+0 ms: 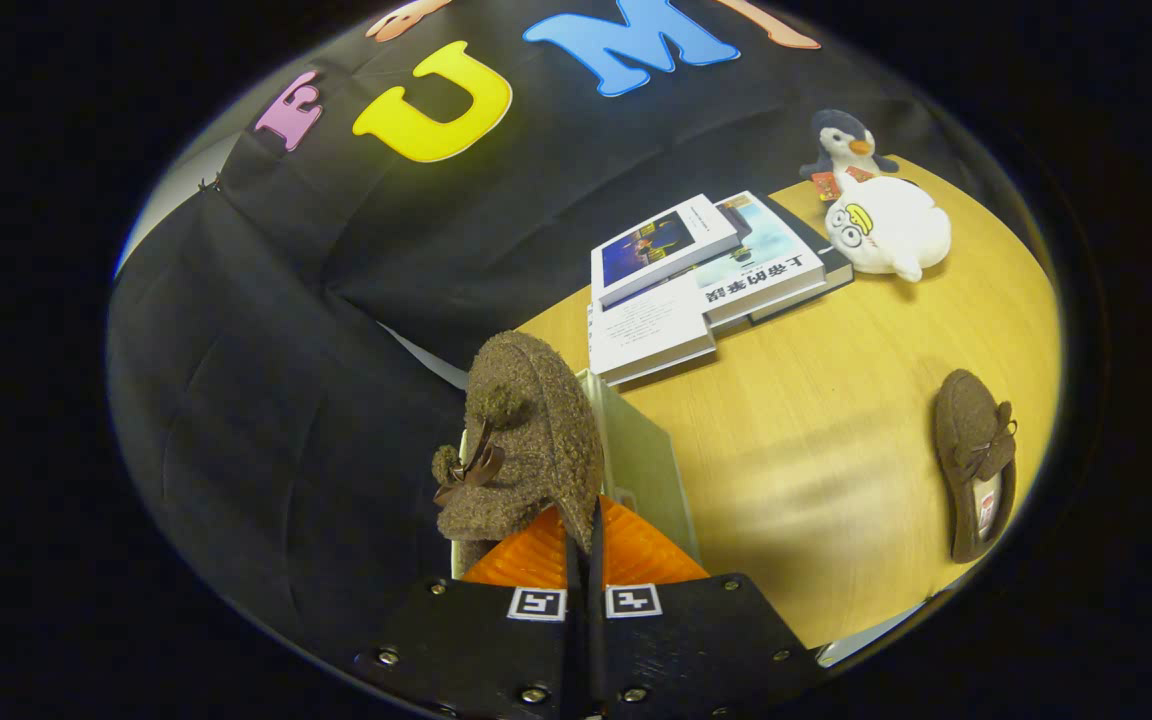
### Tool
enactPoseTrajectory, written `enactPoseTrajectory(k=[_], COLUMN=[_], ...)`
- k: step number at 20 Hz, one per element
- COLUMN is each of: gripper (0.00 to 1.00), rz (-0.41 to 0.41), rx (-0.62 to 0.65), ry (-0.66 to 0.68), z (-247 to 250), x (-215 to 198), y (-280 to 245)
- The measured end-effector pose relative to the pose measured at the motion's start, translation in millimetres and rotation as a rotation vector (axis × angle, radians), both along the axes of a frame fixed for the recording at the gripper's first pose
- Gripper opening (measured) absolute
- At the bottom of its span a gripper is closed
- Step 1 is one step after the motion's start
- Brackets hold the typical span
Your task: Open the storage box then place both shoes into the box .Put the left shoe in first, then the right shoe, with the right side of both shoes facing outward in a uniform manner.
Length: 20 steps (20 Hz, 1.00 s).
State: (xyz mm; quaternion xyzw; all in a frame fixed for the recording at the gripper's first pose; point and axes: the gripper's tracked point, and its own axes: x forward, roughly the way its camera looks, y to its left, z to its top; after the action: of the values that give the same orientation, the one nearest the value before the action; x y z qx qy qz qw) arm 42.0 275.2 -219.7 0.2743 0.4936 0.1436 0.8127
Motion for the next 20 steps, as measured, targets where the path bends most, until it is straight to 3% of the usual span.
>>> enactPoseTrajectory(k=[9, 20], gripper=[0.00, 0.01], rz=[0.051, 0.046], rx=[-0.041, -0.123], ry=[0.045, 0.159], z=[-47.5, -113.2], x=[-6.0, -21.7], y=[69.1, 105.2])
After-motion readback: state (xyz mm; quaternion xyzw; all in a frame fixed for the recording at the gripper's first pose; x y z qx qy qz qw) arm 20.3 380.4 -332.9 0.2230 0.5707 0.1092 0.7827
